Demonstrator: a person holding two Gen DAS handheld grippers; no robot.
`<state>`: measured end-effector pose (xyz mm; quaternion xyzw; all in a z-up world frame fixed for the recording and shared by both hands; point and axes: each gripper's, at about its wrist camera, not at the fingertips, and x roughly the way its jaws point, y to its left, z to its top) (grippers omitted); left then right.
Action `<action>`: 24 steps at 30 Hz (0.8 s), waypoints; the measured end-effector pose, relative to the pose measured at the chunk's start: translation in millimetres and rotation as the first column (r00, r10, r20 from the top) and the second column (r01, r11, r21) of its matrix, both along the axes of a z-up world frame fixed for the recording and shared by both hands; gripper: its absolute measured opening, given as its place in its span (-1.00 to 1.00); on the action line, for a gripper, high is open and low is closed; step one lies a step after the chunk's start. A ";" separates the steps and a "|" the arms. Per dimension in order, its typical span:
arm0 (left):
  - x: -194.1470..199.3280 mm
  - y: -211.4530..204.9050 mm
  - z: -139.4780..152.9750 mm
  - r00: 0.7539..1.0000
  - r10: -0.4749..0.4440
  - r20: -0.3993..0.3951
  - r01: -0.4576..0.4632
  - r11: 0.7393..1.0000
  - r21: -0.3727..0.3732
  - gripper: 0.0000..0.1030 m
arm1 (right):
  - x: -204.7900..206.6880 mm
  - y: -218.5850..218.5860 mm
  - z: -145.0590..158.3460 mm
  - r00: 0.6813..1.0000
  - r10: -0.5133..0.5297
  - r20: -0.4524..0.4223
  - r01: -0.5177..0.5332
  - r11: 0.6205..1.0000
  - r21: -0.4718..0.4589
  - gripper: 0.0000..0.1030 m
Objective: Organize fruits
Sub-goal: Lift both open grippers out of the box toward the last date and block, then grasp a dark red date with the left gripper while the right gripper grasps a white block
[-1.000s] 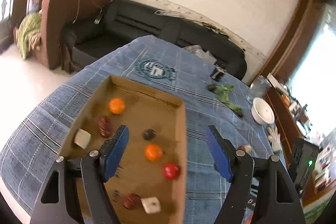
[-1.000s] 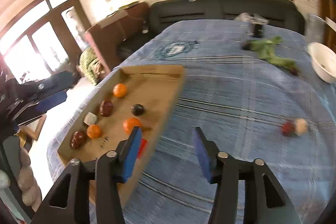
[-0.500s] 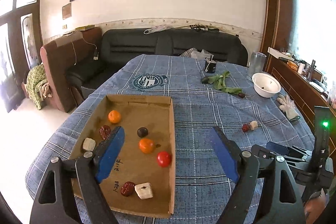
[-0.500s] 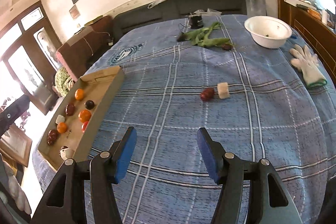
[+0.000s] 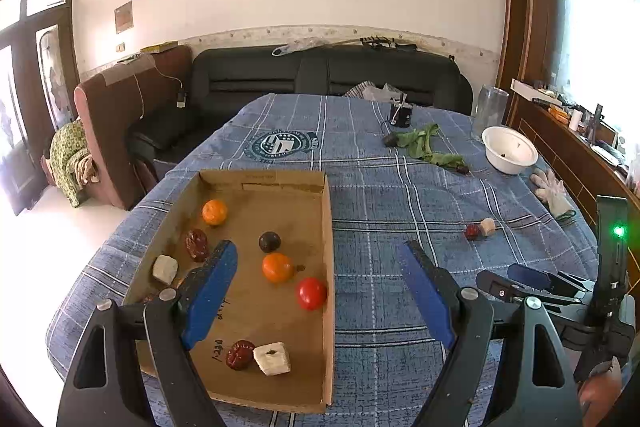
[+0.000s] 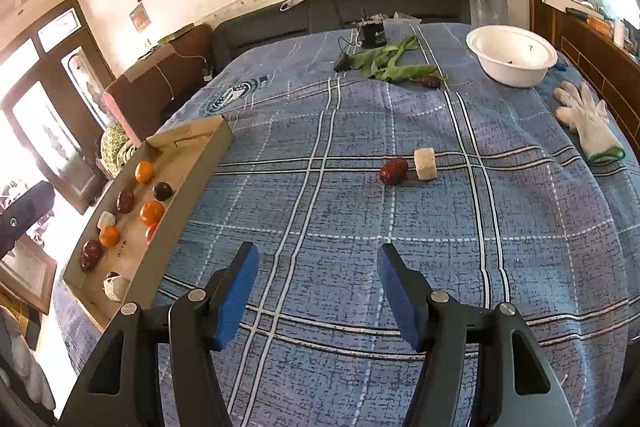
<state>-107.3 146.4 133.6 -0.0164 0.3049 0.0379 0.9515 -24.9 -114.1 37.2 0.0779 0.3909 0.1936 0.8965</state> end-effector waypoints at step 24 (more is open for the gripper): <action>38.6 -46.4 -44.1 0.979 -0.146 -0.142 0.143 0.989 -0.034 0.60 | 83.8 -50.0 -15.1 0.991 -0.133 -0.007 0.132 0.987 -0.089 0.07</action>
